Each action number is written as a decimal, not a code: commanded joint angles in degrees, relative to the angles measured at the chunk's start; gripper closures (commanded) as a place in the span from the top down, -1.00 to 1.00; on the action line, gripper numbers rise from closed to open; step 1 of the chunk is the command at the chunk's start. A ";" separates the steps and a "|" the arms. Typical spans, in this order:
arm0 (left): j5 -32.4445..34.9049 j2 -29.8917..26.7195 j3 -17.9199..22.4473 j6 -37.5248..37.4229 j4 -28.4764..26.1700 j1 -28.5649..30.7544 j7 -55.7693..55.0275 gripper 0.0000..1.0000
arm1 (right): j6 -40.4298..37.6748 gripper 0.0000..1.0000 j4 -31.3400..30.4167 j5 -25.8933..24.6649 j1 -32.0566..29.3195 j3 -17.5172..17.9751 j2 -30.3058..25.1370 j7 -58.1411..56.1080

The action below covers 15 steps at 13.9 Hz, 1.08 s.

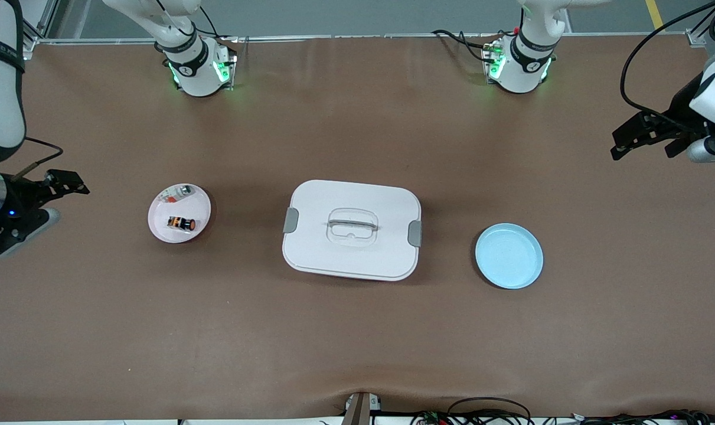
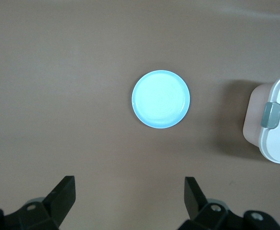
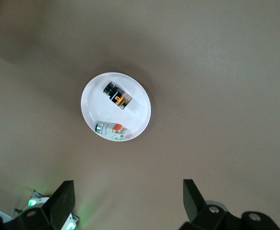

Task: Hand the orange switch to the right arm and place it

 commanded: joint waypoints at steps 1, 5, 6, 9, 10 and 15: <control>-0.30 -3.44 -0.02 2.66 -3.65 0.39 5.28 1.00 | -2.34 1.00 3.82 0.55 0.49 0.23 0.33 8.01; -0.47 -5.30 0.07 5.49 -6.82 0.74 7.16 1.00 | -7.26 1.00 8.21 0.19 0.49 0.24 -0.11 26.12; -0.47 -5.12 0.06 5.41 -6.82 0.74 5.94 1.00 | -8.23 1.00 9.17 -0.07 0.49 0.06 -0.11 26.67; -0.30 -4.86 -0.02 5.32 -6.56 0.48 2.76 1.00 | -8.59 1.00 12.77 -0.60 0.49 -0.29 -0.11 26.68; -0.30 -4.77 -0.02 5.32 -6.39 0.56 3.02 1.00 | -9.20 1.00 13.22 -0.25 0.49 -0.20 -0.11 26.85; -0.30 -4.68 0.06 4.44 -5.42 0.65 2.85 1.00 | -9.29 1.00 16.83 -0.42 0.14 -0.20 -1.25 26.76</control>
